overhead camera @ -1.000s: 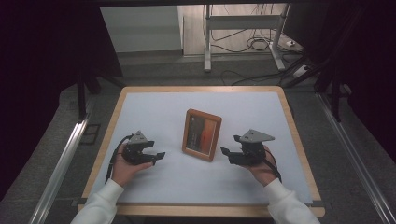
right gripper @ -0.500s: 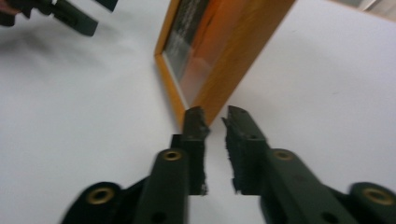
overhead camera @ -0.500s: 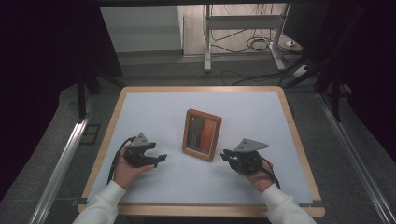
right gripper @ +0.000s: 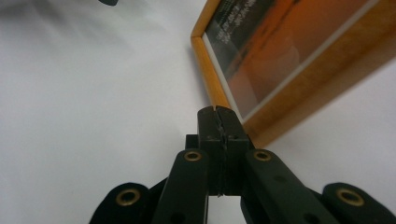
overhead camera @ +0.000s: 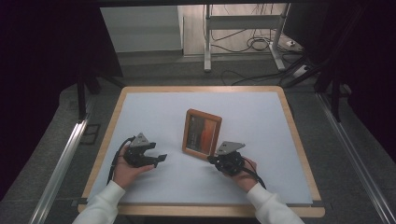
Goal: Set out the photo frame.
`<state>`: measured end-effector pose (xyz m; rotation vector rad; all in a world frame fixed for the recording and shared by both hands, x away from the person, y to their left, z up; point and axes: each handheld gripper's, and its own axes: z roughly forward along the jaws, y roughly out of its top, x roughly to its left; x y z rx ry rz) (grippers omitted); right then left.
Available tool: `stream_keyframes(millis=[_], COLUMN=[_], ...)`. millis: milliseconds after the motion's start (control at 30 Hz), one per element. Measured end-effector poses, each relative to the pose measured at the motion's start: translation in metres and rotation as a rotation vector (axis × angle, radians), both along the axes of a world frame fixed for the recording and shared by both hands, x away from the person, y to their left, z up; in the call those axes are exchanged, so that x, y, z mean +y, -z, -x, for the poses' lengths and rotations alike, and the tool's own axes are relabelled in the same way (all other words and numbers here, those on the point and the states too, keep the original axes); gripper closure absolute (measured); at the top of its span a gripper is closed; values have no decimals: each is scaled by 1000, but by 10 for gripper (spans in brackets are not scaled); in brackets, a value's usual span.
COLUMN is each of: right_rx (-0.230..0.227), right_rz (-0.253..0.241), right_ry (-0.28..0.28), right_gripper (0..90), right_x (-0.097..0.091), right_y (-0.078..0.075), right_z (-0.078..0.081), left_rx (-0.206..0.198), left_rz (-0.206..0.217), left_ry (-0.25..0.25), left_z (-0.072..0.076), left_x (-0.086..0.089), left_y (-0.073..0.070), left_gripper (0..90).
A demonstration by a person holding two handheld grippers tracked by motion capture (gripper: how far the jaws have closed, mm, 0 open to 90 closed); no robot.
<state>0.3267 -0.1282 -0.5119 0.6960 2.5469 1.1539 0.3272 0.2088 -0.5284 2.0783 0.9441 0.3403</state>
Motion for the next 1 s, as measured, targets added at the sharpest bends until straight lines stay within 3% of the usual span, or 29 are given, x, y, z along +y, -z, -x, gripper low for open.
stream_keyframes(millis=[167,400,500,1000], right_rx=[6,-4,12,-6], right_rz=[23,65,56,61], right_ry=[-3,23,21,52], right_gripper=[900,900,900,900], right_x=[11,10,8,-3], right_y=[5,12,14,14], right_z=[-2,-5,-8,-14], left_rx=[0,1,2,5], left_rz=[-1,-3,-3,-6], left_ry=[0,0,1,0], left_z=[0,0,0,0], left_x=[0,1,0,1], left_y=[0,0,1,1], left_gripper=[276,275,275,274])
